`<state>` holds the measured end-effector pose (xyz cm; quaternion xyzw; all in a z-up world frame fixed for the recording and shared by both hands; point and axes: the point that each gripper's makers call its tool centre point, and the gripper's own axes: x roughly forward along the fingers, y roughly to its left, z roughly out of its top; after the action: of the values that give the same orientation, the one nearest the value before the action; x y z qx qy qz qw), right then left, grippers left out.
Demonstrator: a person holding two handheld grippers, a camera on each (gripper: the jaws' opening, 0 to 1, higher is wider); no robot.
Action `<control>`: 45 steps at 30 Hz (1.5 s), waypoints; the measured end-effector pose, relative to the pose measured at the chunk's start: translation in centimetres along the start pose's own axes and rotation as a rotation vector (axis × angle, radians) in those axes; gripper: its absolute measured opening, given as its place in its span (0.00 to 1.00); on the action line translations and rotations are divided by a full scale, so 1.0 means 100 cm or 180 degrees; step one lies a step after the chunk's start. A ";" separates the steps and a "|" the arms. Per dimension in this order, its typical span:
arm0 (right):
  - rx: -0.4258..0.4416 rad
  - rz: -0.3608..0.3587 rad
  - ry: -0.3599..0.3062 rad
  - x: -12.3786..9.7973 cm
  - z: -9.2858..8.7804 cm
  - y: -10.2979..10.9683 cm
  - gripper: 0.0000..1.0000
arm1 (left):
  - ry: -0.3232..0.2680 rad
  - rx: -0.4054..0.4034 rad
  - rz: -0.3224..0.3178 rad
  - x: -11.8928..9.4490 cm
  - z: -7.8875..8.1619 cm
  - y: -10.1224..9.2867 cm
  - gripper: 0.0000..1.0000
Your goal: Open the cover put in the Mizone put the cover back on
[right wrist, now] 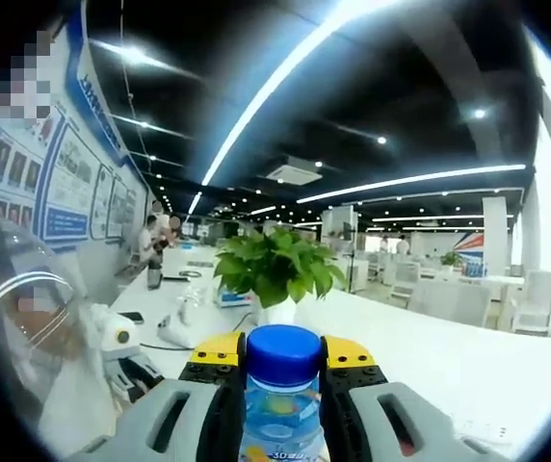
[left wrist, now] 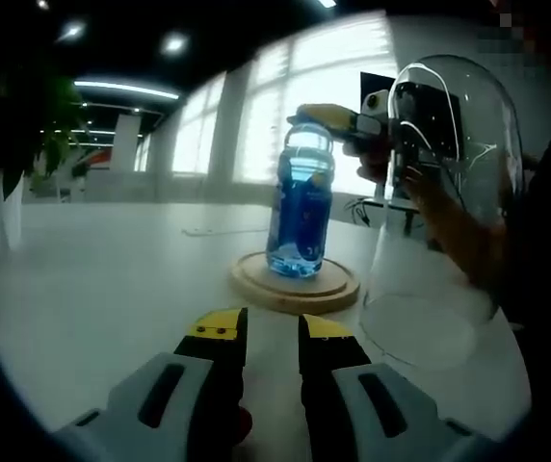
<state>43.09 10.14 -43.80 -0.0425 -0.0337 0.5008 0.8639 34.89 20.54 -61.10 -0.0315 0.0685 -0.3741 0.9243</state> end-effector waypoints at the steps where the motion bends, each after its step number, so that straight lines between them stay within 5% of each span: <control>1: 0.0013 -0.0001 0.0001 0.000 0.000 0.000 0.23 | 0.0004 0.0004 0.0001 0.000 0.000 0.000 0.16; 16: -0.0056 0.0073 0.0021 -0.005 0.000 -0.005 0.23 | 0.0029 0.0032 -0.0012 0.001 -0.001 -0.002 0.16; 24: 0.0168 0.0218 -0.0131 -0.011 0.008 -0.004 0.24 | 0.0033 0.0034 -0.0014 0.001 -0.001 -0.002 0.16; 45: 0.0041 0.0174 -0.0306 -0.028 0.025 -0.012 0.22 | -0.0019 0.0019 -0.0007 -0.001 0.002 0.000 0.16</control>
<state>42.43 7.19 -41.21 -0.0137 -0.0708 0.5259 0.8475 34.90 20.61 -60.88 -0.0299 0.0645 -0.3752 0.9242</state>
